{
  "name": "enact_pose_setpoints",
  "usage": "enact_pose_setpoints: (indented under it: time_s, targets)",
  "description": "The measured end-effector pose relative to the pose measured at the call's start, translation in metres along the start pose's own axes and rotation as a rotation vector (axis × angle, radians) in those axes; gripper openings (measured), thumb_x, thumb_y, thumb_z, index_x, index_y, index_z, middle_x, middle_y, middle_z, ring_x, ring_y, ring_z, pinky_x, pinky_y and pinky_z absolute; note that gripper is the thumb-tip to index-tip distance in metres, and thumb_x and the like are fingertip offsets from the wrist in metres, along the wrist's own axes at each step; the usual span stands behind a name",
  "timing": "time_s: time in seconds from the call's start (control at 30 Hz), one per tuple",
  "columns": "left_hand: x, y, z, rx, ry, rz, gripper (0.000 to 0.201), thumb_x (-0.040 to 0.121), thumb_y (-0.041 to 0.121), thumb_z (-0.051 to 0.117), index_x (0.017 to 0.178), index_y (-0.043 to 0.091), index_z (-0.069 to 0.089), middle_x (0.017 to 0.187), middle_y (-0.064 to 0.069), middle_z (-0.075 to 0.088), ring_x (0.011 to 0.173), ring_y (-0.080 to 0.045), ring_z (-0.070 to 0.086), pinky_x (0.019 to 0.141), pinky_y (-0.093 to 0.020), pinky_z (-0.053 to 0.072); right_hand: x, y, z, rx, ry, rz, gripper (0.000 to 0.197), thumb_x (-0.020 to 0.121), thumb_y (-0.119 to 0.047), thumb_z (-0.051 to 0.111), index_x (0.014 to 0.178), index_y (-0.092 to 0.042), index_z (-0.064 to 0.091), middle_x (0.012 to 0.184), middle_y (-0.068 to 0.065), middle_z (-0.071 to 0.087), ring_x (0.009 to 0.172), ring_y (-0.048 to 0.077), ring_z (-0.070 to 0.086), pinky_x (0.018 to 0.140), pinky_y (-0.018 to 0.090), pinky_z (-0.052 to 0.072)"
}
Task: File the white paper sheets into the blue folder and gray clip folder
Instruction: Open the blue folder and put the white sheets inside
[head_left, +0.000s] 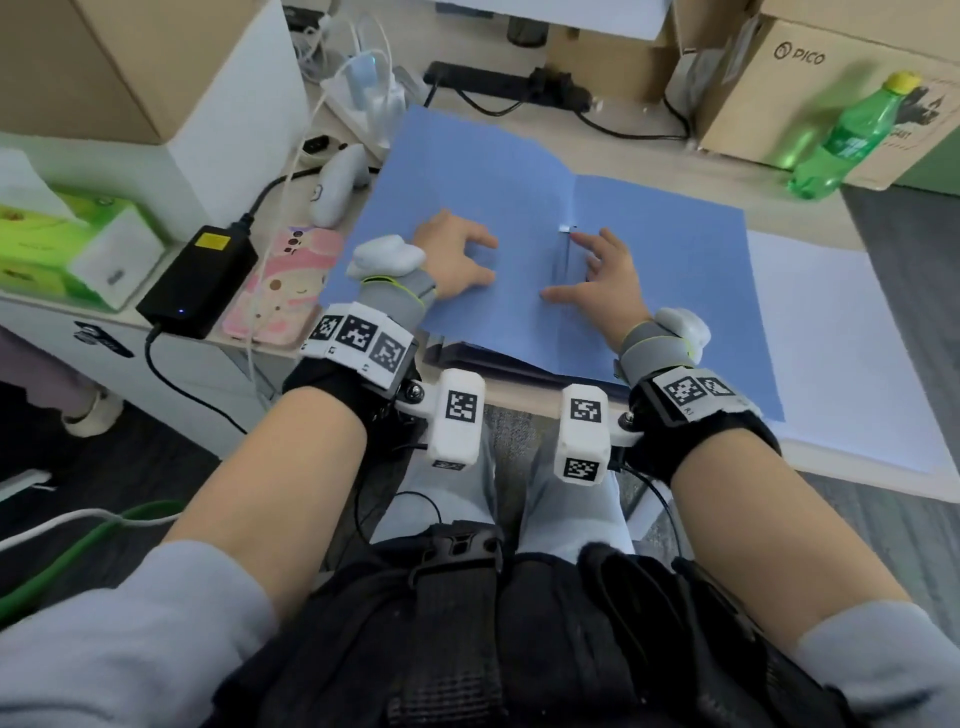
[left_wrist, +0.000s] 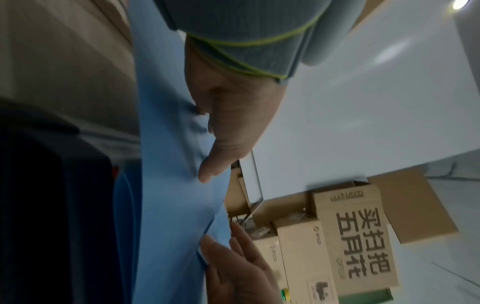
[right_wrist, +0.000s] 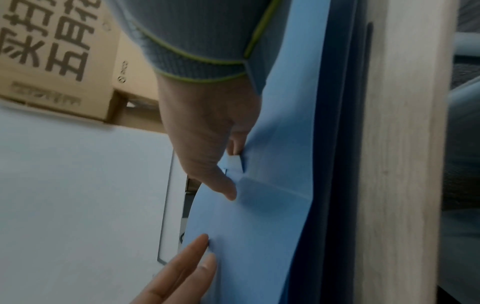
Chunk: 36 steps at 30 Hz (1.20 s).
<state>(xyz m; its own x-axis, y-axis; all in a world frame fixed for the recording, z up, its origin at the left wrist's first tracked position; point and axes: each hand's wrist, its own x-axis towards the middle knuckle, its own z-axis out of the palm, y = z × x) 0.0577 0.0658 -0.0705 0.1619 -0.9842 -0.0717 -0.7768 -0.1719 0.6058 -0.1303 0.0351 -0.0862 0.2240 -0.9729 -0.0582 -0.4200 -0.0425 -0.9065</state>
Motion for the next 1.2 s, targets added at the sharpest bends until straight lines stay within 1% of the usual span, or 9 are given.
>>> enact_pose_setpoints:
  time_s: [0.17, 0.3, 0.43, 0.6, 0.73, 0.83, 0.9, 1.03, 1.2]
  targets:
    - [0.015, 0.037, 0.027, 0.048, -0.141, 0.129, 0.047, 0.081, 0.030, 0.064, 0.127, 0.025, 0.057, 0.140, -0.009, 0.049, 0.138, -0.029, 0.033, 0.112, -0.035, 0.025, 0.003, 0.005, -0.014, 0.224, -0.070, 0.015, 0.082, 0.070, 0.018, 0.070, 0.142, -0.004, 0.036, 0.157, 0.007, 0.014, 0.134, 0.019, 0.042, 0.104, 0.030, 0.042]
    - [0.026, 0.051, 0.051, 0.217, -0.130, 0.113, 0.057, 0.091, 0.028, 0.052, 0.144, 0.028, 0.033, 0.156, 0.002, 0.023, 0.148, -0.024, 0.005, 0.117, -0.050, 0.002, 0.009, 0.010, -0.019, 0.211, -0.156, 0.009, 0.084, 0.072, 0.018, 0.068, 0.144, -0.006, 0.031, 0.152, 0.007, 0.029, 0.132, 0.014, 0.041, 0.088, 0.007, 0.046]
    - [0.033, 0.046, 0.065, 0.349, -0.157, 0.040, 0.062, 0.095, 0.022, 0.042, 0.150, 0.021, 0.012, 0.160, 0.002, 0.001, 0.148, -0.019, -0.005, 0.118, -0.049, -0.004, 0.011, 0.015, -0.029, 0.213, -0.220, 0.028, 0.079, 0.074, 0.021, 0.065, 0.141, -0.004, 0.031, 0.148, 0.010, 0.035, 0.127, 0.015, 0.045, 0.098, 0.018, 0.040]
    - [0.035, 0.054, 0.061, 0.418, -0.168, -0.046, 0.065, 0.092, 0.013, 0.035, 0.150, 0.022, 0.008, 0.160, 0.003, -0.004, 0.148, -0.021, -0.009, 0.117, -0.053, -0.004, 0.014, 0.016, -0.043, 0.153, -0.193, 0.002, 0.066, 0.075, 0.016, 0.067, 0.134, 0.000, 0.043, 0.139, 0.016, 0.047, 0.128, 0.021, 0.047, 0.106, 0.024, 0.039]
    - [0.036, 0.093, 0.063, 0.399, -0.106, -0.142, 0.055, 0.089, 0.013, 0.035, 0.143, 0.015, 0.026, 0.158, -0.005, 0.006, 0.147, -0.028, -0.008, 0.116, -0.059, 0.000, 0.012, 0.028, -0.074, 0.015, -0.004, -0.017, 0.045, 0.078, 0.003, 0.067, 0.121, -0.005, 0.060, 0.128, 0.010, 0.060, 0.117, 0.015, 0.055, 0.102, 0.023, 0.041]
    - [0.042, 0.121, 0.071, 0.348, -0.036, -0.108, 0.051, 0.086, 0.010, 0.037, 0.137, 0.011, 0.036, 0.155, -0.006, 0.016, 0.147, -0.027, -0.007, 0.115, -0.058, -0.006, 0.006, 0.042, -0.106, -0.070, 0.211, 0.046, 0.040, 0.080, -0.004, 0.062, 0.119, -0.013, 0.063, 0.126, 0.000, 0.059, 0.094, 0.016, 0.057, 0.071, 0.010, 0.044]
    - [0.046, 0.130, 0.076, 0.308, 0.007, -0.065, 0.053, 0.087, 0.011, 0.039, 0.140, 0.012, 0.035, 0.154, -0.004, 0.021, 0.148, -0.025, -0.004, 0.116, -0.055, -0.006, 0.002, 0.051, -0.122, -0.094, 0.274, 0.104, 0.042, 0.081, -0.007, 0.061, 0.122, -0.015, 0.061, 0.129, 0.002, 0.057, 0.085, 0.016, 0.052, 0.065, 0.015, 0.042]
    - [0.053, 0.166, 0.107, 0.191, -0.007, 0.068, 0.051, 0.088, 0.014, 0.046, 0.139, 0.013, 0.038, 0.152, -0.005, 0.027, 0.148, -0.027, 0.001, 0.120, -0.046, -0.001, -0.016, 0.076, -0.168, -0.181, 0.409, 0.240, 0.043, 0.083, -0.011, 0.061, 0.126, -0.015, 0.058, 0.131, 0.004, 0.055, 0.100, 0.020, 0.057, 0.072, 0.016, 0.039]
    - [0.060, 0.202, 0.142, 0.098, -0.048, 0.234, 0.048, 0.087, 0.013, 0.051, 0.135, 0.012, 0.047, 0.142, -0.012, 0.041, 0.138, -0.028, 0.026, 0.113, -0.036, 0.021, -0.033, 0.107, -0.212, -0.413, 0.543, 0.454, 0.046, 0.083, -0.019, 0.057, 0.128, -0.009, 0.053, 0.132, 0.013, 0.052, 0.125, 0.029, 0.047, 0.103, 0.040, 0.039]
